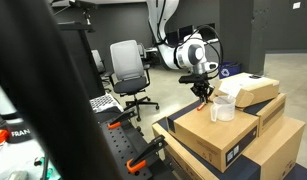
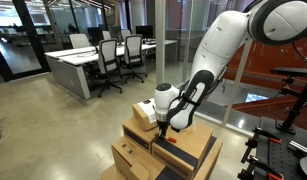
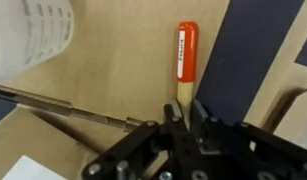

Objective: Put the marker in the jug

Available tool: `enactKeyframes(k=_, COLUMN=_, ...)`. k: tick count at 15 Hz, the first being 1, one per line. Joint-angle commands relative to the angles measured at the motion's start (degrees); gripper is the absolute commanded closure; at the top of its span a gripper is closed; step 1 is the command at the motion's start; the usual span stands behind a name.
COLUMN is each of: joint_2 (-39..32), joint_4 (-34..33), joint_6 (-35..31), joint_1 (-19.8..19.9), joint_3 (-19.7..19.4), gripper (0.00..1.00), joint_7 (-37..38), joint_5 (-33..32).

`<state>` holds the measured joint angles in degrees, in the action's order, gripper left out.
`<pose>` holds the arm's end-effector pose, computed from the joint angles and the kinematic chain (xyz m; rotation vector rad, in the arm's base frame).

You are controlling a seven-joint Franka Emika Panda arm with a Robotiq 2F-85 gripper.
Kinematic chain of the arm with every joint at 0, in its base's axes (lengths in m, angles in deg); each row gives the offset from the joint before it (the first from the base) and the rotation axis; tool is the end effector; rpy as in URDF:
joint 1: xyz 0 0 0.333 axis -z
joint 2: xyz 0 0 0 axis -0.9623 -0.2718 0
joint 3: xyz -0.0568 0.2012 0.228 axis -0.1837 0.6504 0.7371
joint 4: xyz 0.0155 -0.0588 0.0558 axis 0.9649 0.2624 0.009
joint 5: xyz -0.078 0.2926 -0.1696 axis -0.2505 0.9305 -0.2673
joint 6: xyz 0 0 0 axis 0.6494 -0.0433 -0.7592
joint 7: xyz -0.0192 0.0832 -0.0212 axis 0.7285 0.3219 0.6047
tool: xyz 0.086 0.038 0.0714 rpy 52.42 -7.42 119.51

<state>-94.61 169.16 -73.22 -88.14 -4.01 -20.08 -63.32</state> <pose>0.5799 0.1028 0.0619 2.9927 0.3767 0.0868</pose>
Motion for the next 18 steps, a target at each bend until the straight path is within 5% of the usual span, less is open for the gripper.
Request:
enactKeyframes(k=1, joint_2=0.90, joint_4=1.73, joint_6=-2.34, joint_1=-1.58, joint_3=-1.26, gripper=0.96, joint_7=1.24, joint_5=-0.18)
enactKeyframes(k=9, joint_2=1.89, joint_4=2.50, joint_6=-11.62, joint_1=-4.63, joint_3=-4.87, gripper=0.96, joint_7=2.78, joint_5=0.49)
enactKeyframes(k=18, joint_2=2.88, joint_4=3.14, joint_6=-13.99, joint_1=-6.78, joint_3=-6.82, gripper=0.96, joint_7=2.50, joint_5=1.07)
